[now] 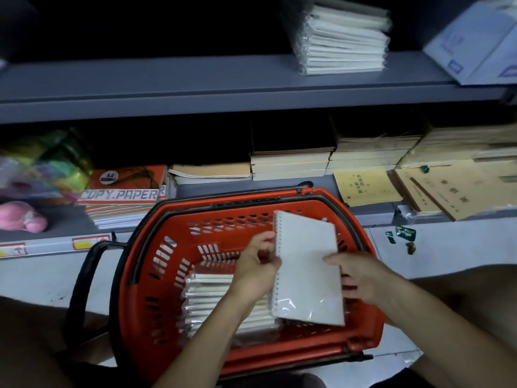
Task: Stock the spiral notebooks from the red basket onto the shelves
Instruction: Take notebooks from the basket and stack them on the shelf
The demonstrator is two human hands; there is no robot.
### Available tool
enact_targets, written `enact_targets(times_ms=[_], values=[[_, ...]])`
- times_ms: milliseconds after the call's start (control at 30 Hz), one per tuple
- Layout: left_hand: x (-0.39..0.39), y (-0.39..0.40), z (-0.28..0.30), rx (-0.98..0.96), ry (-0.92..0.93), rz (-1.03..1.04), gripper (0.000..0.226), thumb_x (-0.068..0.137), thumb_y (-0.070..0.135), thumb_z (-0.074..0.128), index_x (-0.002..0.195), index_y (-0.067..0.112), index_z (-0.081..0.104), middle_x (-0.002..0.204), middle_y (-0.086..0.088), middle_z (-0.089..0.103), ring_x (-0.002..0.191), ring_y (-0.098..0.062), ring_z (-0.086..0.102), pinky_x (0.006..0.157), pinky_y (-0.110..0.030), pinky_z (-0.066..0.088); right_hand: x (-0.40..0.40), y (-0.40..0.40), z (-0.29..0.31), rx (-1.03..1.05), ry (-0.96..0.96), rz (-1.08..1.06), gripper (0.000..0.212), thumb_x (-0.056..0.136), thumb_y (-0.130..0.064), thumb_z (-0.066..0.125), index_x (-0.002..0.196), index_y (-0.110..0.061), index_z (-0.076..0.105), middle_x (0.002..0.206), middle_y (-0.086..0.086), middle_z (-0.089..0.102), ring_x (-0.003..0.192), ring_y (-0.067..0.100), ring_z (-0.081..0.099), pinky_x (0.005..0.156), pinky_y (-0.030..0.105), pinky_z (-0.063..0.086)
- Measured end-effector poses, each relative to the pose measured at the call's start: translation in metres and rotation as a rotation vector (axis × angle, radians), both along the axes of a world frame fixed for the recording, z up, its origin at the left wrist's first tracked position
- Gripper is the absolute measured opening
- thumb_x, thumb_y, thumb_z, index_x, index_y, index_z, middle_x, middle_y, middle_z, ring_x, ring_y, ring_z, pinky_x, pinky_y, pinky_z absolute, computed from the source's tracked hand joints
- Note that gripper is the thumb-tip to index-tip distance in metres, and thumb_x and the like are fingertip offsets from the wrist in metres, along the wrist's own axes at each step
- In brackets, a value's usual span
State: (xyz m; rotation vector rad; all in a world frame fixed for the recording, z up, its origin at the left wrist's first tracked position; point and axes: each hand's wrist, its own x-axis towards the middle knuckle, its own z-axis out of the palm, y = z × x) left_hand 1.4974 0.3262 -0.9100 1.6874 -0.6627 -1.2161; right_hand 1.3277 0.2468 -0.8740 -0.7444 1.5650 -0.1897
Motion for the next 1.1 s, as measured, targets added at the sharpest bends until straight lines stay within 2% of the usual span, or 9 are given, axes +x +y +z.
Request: enact_targets(times_ms=[67, 200, 333, 433, 567, 667, 767, 900, 1100], values=[[0.009, 0.002, 0.018, -0.054, 0.156, -0.004, 0.052, 0.088, -0.007, 0.061, 0.123, 0.032, 0.063, 0.117, 0.003, 0.069, 0.103, -0.020, 0.071, 0.083, -0.036, 0.060, -0.004, -0.004, 0.018, -0.062, -0.014, -0.043, 0.009, 0.093, -0.004, 0.062, 0.101, -0.007, 0.064, 0.098, 0.013, 0.069, 0.092, 0.028, 0.062, 0.084, 0.043, 0.050], [0.025, 0.010, 0.066, -0.227, 0.363, -0.239, 0.070, 0.091, -0.002, 0.065, 0.146, 0.035, 0.046, 0.141, 0.015, 0.057, 0.116, -0.025, 0.067, 0.094, -0.047, 0.056, -0.013, -0.003, 0.062, -0.218, -0.220, -0.125, 0.019, 0.097, 0.004, 0.049, 0.107, -0.002, 0.065, 0.094, 0.015, 0.071, 0.086, 0.025, 0.065, 0.071, 0.035, 0.050], [0.025, 0.004, 0.114, -0.419, 0.412, -0.353, 0.076, 0.097, -0.003, 0.053, 0.153, 0.041, 0.026, 0.154, 0.018, 0.043, 0.136, -0.011, 0.051, 0.106, -0.039, 0.049, -0.026, -0.002, 0.094, -0.369, -0.390, -0.143, 0.037, 0.096, -0.004, 0.053, 0.127, -0.021, 0.065, 0.112, 0.011, 0.074, 0.105, 0.029, 0.069, 0.076, 0.039, 0.055], [0.025, -0.005, 0.134, -0.545, 0.392, -0.292, 0.075, 0.096, -0.002, 0.053, 0.154, 0.038, 0.026, 0.152, 0.010, 0.049, 0.137, -0.016, 0.051, 0.109, -0.041, 0.045, -0.029, -0.005, 0.126, -0.513, -0.509, -0.074, 0.043, 0.098, -0.009, 0.049, 0.129, -0.035, 0.064, 0.121, 0.000, 0.073, 0.113, 0.024, 0.069, 0.084, 0.043, 0.054], [0.021, -0.020, 0.160, -0.594, 0.353, -0.052, 0.057, 0.087, 0.007, 0.064, 0.140, 0.018, 0.046, 0.129, -0.001, 0.069, 0.118, -0.020, 0.067, 0.094, -0.033, 0.056, -0.029, -0.012, 0.164, -0.652, -0.670, -0.011, 0.041, 0.101, -0.019, 0.049, 0.133, -0.042, 0.058, 0.127, -0.008, 0.070, 0.116, 0.019, 0.068, 0.090, 0.042, 0.048], [0.019, -0.030, 0.171, -0.594, 0.328, 0.041, 0.043, 0.085, 0.014, 0.064, 0.128, 0.014, 0.062, 0.118, -0.004, 0.075, 0.113, -0.020, 0.069, 0.092, -0.027, 0.056, -0.022, -0.019, 0.174, -0.742, -0.623, -0.014, 0.034, 0.100, -0.021, 0.050, 0.127, -0.039, 0.062, 0.121, -0.006, 0.073, 0.107, 0.016, 0.071, 0.084, 0.038, 0.052], [0.020, -0.031, 0.176, -0.565, 0.358, -0.032, 0.053, 0.085, 0.016, 0.062, 0.137, 0.019, 0.056, 0.125, 0.001, 0.072, 0.113, -0.017, 0.069, 0.091, -0.031, 0.058, -0.014, -0.029, 0.171, -0.779, -0.529, -0.082, 0.032, 0.101, -0.020, 0.052, 0.127, -0.034, 0.063, 0.120, -0.002, 0.073, 0.102, 0.016, 0.073, 0.078, 0.035, 0.056], [0.023, -0.032, 0.173, -0.572, 0.412, -0.123, 0.065, 0.086, 0.006, 0.062, 0.146, 0.025, 0.045, 0.139, 0.008, 0.062, 0.102, -0.029, 0.073, 0.060, -0.036, 0.064, -0.012, -0.038, 0.172, -0.732, -0.616, -0.063, 0.037, 0.102, -0.018, 0.048, 0.131, -0.037, 0.062, 0.124, -0.008, 0.071, 0.112, 0.013, 0.069, 0.085, 0.034, 0.053], [0.025, -0.045, 0.169, -0.581, 0.428, -0.055, 0.063, 0.080, 0.004, 0.067, 0.138, 0.024, 0.054, 0.134, 0.008, 0.066, 0.106, -0.026, 0.072, 0.062, -0.040, 0.064, -0.012, -0.048, 0.165, -0.778, -0.612, -0.125, 0.042, 0.096, -0.005, 0.052, 0.128, -0.029, 0.066, 0.111, 0.005, 0.077, 0.105, 0.020, 0.073, 0.085, 0.031, 0.059]])
